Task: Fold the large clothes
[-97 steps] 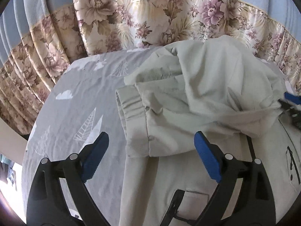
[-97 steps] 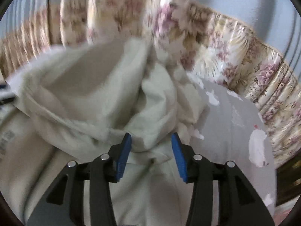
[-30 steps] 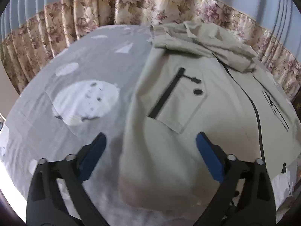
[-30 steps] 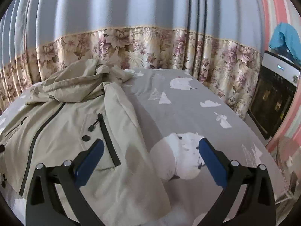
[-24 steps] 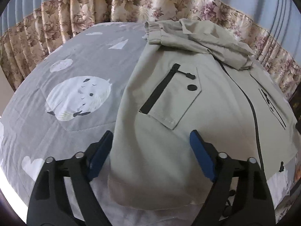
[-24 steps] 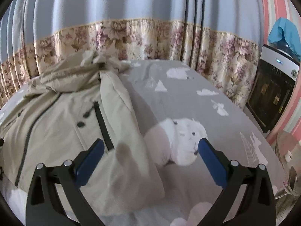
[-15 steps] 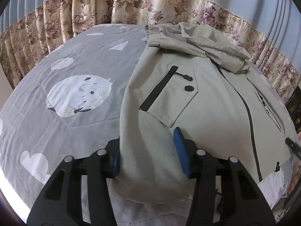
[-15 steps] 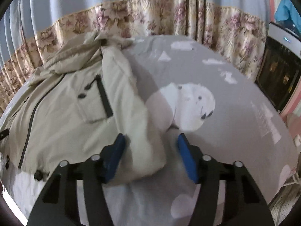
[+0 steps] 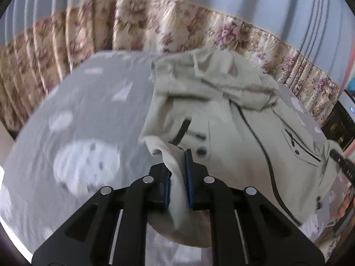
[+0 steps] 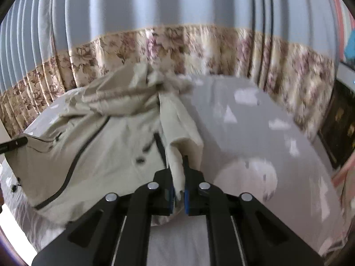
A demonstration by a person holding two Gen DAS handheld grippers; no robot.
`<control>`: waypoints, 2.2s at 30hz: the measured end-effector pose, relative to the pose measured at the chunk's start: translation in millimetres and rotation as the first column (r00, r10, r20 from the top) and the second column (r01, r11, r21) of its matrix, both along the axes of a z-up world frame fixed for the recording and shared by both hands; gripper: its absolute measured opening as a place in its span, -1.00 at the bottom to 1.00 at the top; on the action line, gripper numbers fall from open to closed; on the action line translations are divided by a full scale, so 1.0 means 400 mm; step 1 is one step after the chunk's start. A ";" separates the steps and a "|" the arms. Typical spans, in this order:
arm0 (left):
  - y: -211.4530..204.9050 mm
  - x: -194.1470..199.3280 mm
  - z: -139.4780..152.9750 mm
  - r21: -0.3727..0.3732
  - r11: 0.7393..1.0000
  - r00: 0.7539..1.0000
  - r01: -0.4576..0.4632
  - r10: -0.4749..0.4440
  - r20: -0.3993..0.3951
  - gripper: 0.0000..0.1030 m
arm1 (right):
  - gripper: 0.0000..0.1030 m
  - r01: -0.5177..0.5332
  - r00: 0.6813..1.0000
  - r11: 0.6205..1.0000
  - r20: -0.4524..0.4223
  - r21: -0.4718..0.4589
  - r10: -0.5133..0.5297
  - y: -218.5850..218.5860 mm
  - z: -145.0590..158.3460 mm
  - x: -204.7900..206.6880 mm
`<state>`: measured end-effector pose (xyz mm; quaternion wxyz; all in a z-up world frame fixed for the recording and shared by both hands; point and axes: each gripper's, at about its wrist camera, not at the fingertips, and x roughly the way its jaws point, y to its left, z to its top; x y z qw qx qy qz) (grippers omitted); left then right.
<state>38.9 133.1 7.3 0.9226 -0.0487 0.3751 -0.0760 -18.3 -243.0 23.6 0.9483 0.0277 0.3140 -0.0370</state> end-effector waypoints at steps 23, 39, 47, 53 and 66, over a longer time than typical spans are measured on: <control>-0.023 0.566 0.141 0.056 0.997 0.998 -0.049 0.046 0.050 -0.69 | -0.90 0.015 0.996 0.989 0.094 -0.150 -0.001 -0.029 0.180 0.650; -0.031 0.766 0.033 0.078 0.996 0.991 -0.045 0.055 -0.121 0.05 | 0.14 -0.086 0.995 0.992 -0.050 0.096 0.091 -0.105 0.104 0.814; -0.009 0.715 0.169 0.140 0.984 0.994 -0.107 0.101 0.049 0.94 | 0.29 -0.137 0.990 0.991 0.043 -0.012 0.137 -0.098 0.162 0.697; 0.059 0.570 0.078 0.165 0.983 0.996 -0.086 0.078 0.054 0.94 | 0.29 -0.246 0.969 0.966 -0.050 -0.079 0.242 -0.070 0.037 0.628; -0.042 0.486 -0.063 0.164 0.973 0.985 0.164 -0.169 0.022 0.94 | -0.34 -0.384 0.918 0.922 -0.124 -0.051 0.376 0.051 -0.097 0.653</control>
